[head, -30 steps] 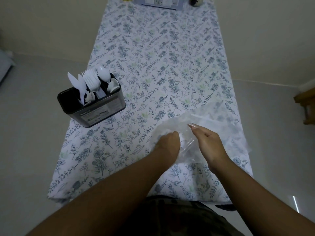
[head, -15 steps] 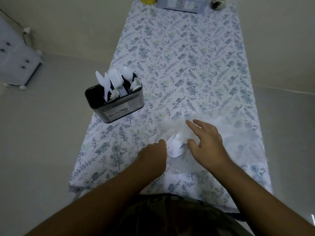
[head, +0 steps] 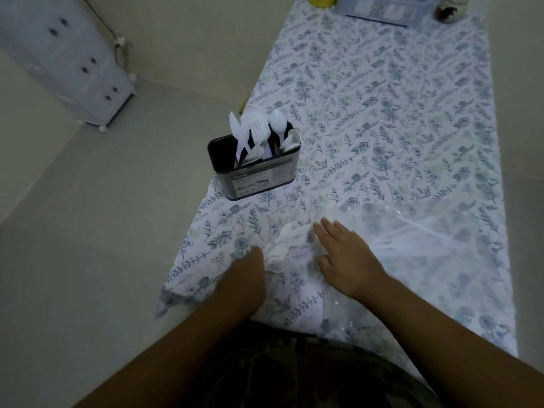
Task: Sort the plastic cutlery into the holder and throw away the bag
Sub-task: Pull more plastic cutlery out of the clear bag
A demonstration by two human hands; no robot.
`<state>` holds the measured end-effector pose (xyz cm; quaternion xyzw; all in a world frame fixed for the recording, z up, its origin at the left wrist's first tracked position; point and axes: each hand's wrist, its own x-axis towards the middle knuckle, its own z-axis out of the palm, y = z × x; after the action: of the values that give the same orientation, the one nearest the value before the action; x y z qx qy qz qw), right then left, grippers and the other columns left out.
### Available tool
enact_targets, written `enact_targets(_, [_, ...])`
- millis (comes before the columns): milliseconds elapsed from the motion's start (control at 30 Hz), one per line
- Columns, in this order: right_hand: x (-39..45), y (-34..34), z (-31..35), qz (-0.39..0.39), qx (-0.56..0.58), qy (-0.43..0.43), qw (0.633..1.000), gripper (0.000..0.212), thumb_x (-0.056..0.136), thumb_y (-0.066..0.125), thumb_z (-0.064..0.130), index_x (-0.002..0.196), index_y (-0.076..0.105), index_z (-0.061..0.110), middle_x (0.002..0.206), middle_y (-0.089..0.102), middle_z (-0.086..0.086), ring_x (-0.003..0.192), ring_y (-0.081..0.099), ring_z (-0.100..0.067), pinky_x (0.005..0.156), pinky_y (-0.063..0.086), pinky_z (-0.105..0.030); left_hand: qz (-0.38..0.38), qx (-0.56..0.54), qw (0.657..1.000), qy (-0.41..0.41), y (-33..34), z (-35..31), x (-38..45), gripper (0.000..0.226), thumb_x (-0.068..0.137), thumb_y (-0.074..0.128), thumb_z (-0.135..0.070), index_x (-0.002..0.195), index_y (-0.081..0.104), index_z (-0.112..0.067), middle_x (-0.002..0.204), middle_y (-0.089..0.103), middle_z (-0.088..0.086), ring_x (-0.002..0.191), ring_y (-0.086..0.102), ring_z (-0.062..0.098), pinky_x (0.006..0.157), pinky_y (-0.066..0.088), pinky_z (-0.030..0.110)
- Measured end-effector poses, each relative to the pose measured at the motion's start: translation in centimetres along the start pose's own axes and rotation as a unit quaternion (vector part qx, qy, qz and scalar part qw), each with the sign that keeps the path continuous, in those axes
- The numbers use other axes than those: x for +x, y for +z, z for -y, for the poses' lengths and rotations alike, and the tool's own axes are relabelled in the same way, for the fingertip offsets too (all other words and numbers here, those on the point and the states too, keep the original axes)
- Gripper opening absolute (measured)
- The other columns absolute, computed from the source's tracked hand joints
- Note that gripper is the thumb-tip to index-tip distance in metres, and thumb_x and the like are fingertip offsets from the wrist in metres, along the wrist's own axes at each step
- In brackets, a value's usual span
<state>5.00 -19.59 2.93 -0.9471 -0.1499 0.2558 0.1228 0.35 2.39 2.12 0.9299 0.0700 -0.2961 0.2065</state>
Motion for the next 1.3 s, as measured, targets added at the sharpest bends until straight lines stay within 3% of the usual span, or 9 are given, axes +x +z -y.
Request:
enact_targets(67, [0.4,0.2,0.0,-0.001,-0.002,0.011,1.000,0.074,0.101,0.044,0.032,0.164,0.006,0.023,0.172,0.002,-0.005,0.158,0.003,-0.025,0.128,0.010,-0.042,-0.007,-0.012,0.999,-0.039,-0.1,1.2,-0.2,0.056,0.099,0.045,-0.025,0.149,0.022,-0.014,0.139,0.050,0.013,0.124,0.053,0.028,0.104,0.045,0.042])
enact_targets(133, [0.7,0.4,0.0,0.001,0.003,0.022,1.000,0.074,0.101,0.046,0.031,0.164,0.007,0.021,0.172,0.003,-0.007,0.158,0.005,-0.026,0.128,0.011,-0.040,-0.039,-0.044,0.996,-0.063,-0.2,1.9,-0.2,0.046,0.099,0.043,-0.024,0.141,0.030,-0.014,0.133,0.054,0.013,0.118,0.056,0.028,0.101,0.047,0.044])
enact_targets(400, [0.3,0.4,0.5,0.008,0.033,0.036,0.999,0.073,0.100,0.052,0.025,0.163,0.016,0.022,0.172,0.011,-0.005,0.157,0.011,-0.025,0.125,0.020,-0.039,-0.122,-0.157,0.979,-0.040,-0.2,-0.7,2.3,0.032,0.094,0.054,-0.025,0.121,0.043,-0.012,0.115,0.058,0.009,0.108,0.059,0.027,0.085,0.049,0.036])
enact_targets(600, [-0.8,0.0,0.5,-0.050,0.020,0.072,0.996,0.070,0.093,0.058,0.030,0.158,0.033,0.023,0.160,0.037,-0.006,0.145,0.033,-0.028,0.113,0.036,-0.042,-0.162,-0.182,0.970,0.001,0.1,-3.0,3.9,0.085,0.089,0.065,-0.033,0.154,0.016,-0.013,0.144,0.039,0.014,0.134,0.039,0.031,0.109,0.036,0.043])
enact_targets(833, [-1.8,0.4,-0.4,-0.093,0.027,0.132,0.987,0.054,0.095,0.058,0.039,0.144,0.055,0.017,0.140,0.054,-0.006,0.129,0.046,-0.028,0.097,0.049,-0.041,-0.189,-0.065,0.979,0.051,1.4,-2.9,3.0,0.079,0.088,0.059,-0.035,0.153,0.021,-0.016,0.156,0.025,0.013,0.143,0.027,0.032,0.116,0.028,0.046])
enact_targets(933, [-2.2,0.3,-0.8,-0.122,0.057,0.143,0.980,0.050,0.097,0.058,0.040,0.142,0.059,0.018,0.140,0.057,-0.002,0.130,0.048,-0.025,0.099,0.049,-0.042,-0.229,-0.035,0.962,0.146,1.7,-3.3,2.8,0.050,0.086,0.058,-0.032,0.133,0.049,-0.015,0.127,0.050,0.006,0.118,0.047,0.022,0.101,0.043,0.037])
enact_targets(1033, [-2.7,0.3,-1.3,-0.141,0.128,0.151,0.970,0.044,0.098,0.058,0.035,0.139,0.063,0.021,0.141,0.058,0.002,0.131,0.050,-0.019,0.100,0.050,-0.040,-0.157,-0.080,0.946,0.274,2.4,-4.7,2.6,0.029,0.091,0.054,-0.025,0.116,0.063,-0.013,0.111,0.060,0.002,0.104,0.051,0.016,0.094,0.046,0.035])
enact_targets(1200, [-3.8,-0.4,-1.6,-0.190,0.229,0.143,0.944,0.038,0.098,0.059,0.023,0.134,0.067,0.018,0.133,0.063,0.001,0.123,0.056,-0.012,0.100,0.040,-0.019,-0.081,0.029,0.899,0.430,5.3,-6.7,3.2,0.036,0.093,0.045,-0.014,0.119,0.065,-0.002,0.113,0.065,0.013,0.103,0.057,0.026,0.095,0.050,0.039])
enact_targets(1300, [-5.2,-1.0,-1.7,-0.195,0.251,0.112,0.942,0.034,0.098,0.062,0.025,0.130,0.070,0.018,0.121,0.066,0.003,0.111,0.060,-0.009,0.096,0.042,-0.016,-0.070,0.080,0.900,0.422,5.5,-6.5,3.7,0.039,0.093,0.049,-0.016,0.128,0.062,-0.003,0.126,0.062,0.014,0.116,0.056,0.028,0.103,0.047,0.042])
